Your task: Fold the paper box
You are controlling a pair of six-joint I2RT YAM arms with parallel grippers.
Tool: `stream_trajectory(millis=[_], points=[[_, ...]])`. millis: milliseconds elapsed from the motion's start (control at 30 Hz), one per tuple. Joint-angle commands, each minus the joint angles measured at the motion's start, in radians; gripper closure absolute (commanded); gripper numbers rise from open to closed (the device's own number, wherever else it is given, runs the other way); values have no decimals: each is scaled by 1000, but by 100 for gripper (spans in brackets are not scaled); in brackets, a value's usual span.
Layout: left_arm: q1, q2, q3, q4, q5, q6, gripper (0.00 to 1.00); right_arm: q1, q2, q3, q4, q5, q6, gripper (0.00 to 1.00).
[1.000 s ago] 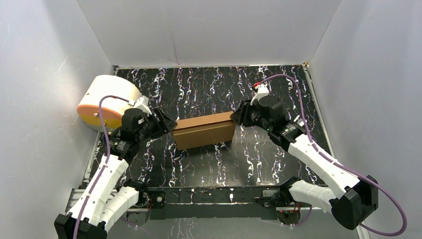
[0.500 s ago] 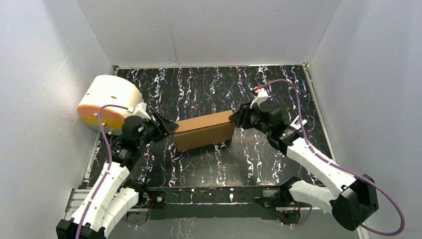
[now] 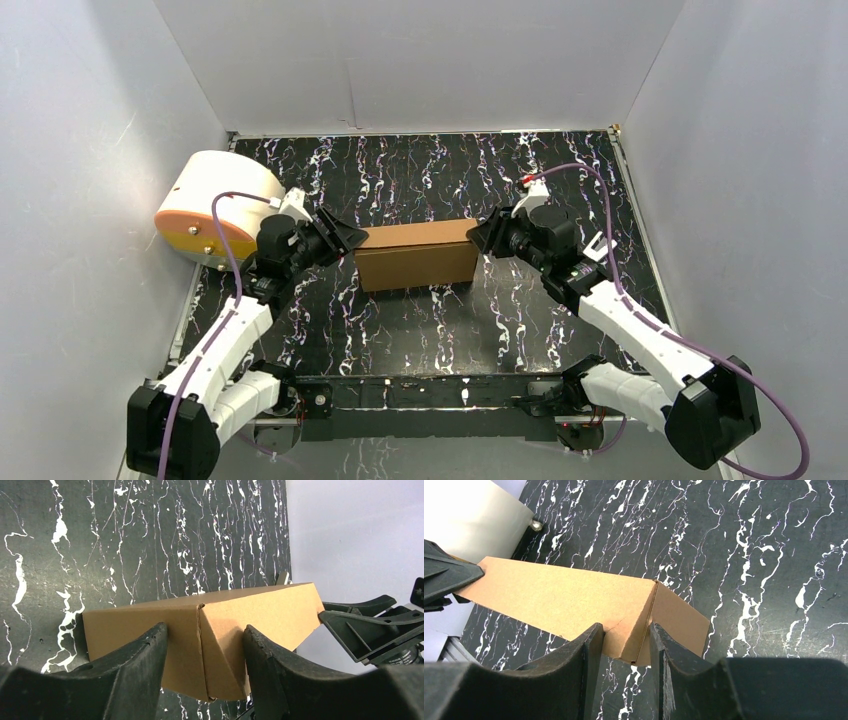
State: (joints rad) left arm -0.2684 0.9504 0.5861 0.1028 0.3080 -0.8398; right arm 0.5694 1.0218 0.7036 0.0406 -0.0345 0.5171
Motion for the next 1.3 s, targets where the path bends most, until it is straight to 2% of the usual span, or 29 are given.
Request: stream_trajectory(millis=[0,133,300,500,633,833,1000,1267], points=[[-19,-7,46,-110,67,48,45,4,-3,-7,-108,-90,0,53],[-6,-65,74,-206,42,68,41,-18,-28,34,-140,-100,-4,51],[30,-111,106,-312,38,77,31,-42,-38,87,-189,-137,-20,41],[63,-124,118,-350,79,56,22,-80,-9,120,-185,-200,-21,37],[77,-120,124,-350,94,53,20,-115,24,123,-152,-303,-5,37],[101,-86,127,-303,141,36,22,-192,52,106,-94,-431,41,38],[131,-46,107,-240,225,2,29,-240,67,83,-66,-511,61,41],[184,-31,22,-184,315,-21,41,-322,112,-4,25,-644,86,54]])
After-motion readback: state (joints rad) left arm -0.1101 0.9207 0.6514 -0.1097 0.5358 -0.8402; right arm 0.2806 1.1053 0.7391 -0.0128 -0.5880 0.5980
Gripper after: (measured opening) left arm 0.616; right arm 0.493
